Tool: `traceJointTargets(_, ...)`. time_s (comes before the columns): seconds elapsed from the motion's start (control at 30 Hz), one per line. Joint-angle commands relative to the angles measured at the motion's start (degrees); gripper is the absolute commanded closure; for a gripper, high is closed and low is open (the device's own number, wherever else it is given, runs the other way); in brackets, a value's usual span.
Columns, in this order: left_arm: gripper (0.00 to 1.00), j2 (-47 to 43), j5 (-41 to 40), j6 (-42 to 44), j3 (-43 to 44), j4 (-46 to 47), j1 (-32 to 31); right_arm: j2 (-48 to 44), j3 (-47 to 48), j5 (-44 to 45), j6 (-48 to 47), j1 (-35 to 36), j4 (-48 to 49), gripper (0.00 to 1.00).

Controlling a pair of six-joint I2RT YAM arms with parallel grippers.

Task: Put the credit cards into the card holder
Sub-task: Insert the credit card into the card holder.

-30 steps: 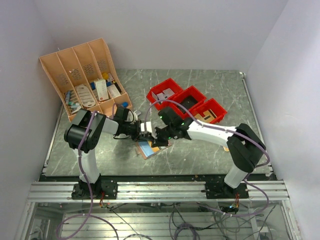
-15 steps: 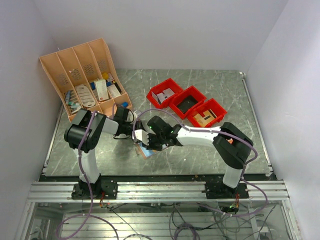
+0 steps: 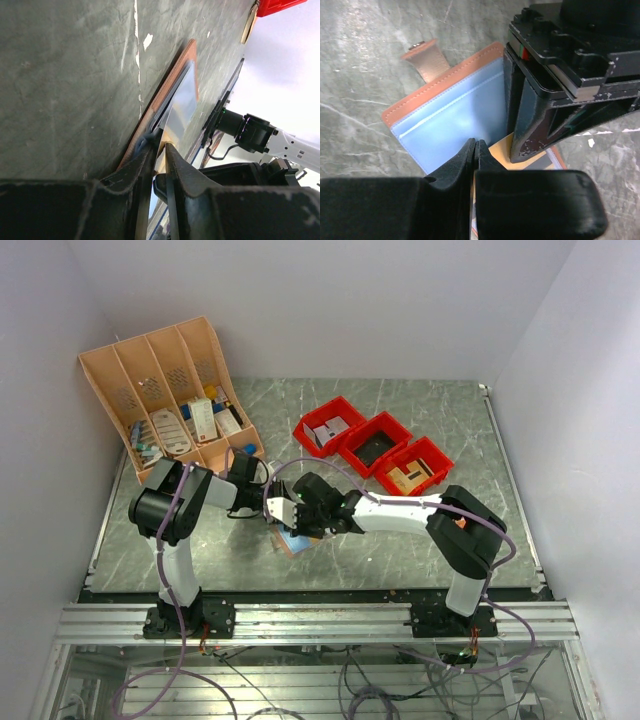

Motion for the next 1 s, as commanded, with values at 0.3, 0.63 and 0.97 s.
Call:
traceJointTargets(0.3,0.66,1.0,-5.9,2.8,-0.7,-4.2,-0.3,-2.5,-2.2,7.0,-2.0,-2.2,-1.0,1.0)
traceJointTargets(0.63,0.63,-4.2,-6.9,2.0,-0.3,-4.2,-0.2,-5.2,-1.0,-2.7,-0.9,-6.6,-3.5,1.0)
traceJointTargets(0.97,0.57,-12.3,-13.3,5.0,0.6,-12.7,-0.2,-9.8,-0.7,-20.7,1.5,-13.4,-5.4,0.96)
